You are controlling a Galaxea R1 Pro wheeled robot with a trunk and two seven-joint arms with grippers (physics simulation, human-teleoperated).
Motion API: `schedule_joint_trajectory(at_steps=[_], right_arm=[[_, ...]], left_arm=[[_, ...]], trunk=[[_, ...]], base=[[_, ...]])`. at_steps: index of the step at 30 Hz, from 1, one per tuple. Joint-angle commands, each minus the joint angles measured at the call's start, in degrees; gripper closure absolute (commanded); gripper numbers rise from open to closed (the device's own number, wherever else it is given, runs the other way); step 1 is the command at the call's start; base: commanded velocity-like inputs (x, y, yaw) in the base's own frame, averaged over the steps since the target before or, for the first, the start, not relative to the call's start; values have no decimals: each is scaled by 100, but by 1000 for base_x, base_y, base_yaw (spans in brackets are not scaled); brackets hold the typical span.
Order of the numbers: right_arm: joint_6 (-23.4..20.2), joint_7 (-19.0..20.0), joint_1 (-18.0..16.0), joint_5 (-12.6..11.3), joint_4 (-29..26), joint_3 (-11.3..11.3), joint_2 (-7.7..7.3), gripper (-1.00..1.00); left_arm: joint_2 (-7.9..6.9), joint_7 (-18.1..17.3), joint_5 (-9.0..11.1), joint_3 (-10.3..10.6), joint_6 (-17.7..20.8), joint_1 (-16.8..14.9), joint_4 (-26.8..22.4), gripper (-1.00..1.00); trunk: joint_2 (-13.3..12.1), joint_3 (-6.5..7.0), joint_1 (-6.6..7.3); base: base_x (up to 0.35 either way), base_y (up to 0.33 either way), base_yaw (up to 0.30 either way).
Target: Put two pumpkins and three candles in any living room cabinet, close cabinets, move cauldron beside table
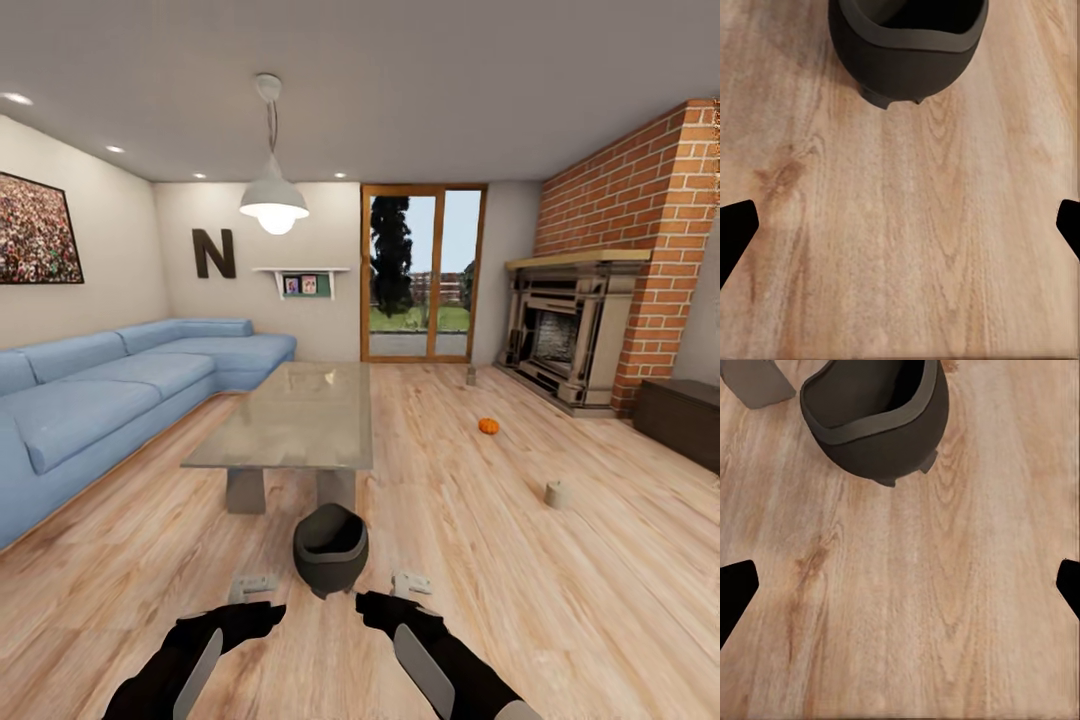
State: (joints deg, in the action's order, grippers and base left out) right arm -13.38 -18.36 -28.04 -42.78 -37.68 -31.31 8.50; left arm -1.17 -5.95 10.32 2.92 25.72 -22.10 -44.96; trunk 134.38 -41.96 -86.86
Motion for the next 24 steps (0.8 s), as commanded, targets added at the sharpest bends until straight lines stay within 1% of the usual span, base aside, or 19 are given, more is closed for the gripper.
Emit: schedule_joint_trajectory(at_steps=[1,5,9,12,15,20,24], right_arm=[[-6,-48,-3,-42,-4,-25,-9,-100],[14,-55,15,-58,19,-24,-58,-100],[23,-54,25,-89,107,-24,-148,-100],[47,-51,26,-163,196,-24,-165,-100],[220,-47,27,-271,315,-24,-171,-100],[368,-46,27,-318,497,-17,-173,-100],[532,-52,27,-326,658,-16,-174,-100]], left_arm=[[-6,15,58,17,31,-1,-10,-100],[-6,17,58,19,30,0,-54,-100],[-6,15,58,16,32,3,-134,-100],[-6,15,64,10,34,4,-148,-100],[-6,15,66,6,32,4,-158,-100],[-12,15,66,1,36,4,-216,-100],[-20,15,60,-1,38,10,-395,-100]], trunk=[[3,-13,2],[3,-40,2],[3,-68,2],[3,-89,2],[3,-111,2],[3,-147,2],[3,-175,2]], base=[[-31,0,-141],[-12,0,-169],[-2,0,-183],[-1,0,-186],[0,0,-187],[0,0,-187],[0,0,-187]])
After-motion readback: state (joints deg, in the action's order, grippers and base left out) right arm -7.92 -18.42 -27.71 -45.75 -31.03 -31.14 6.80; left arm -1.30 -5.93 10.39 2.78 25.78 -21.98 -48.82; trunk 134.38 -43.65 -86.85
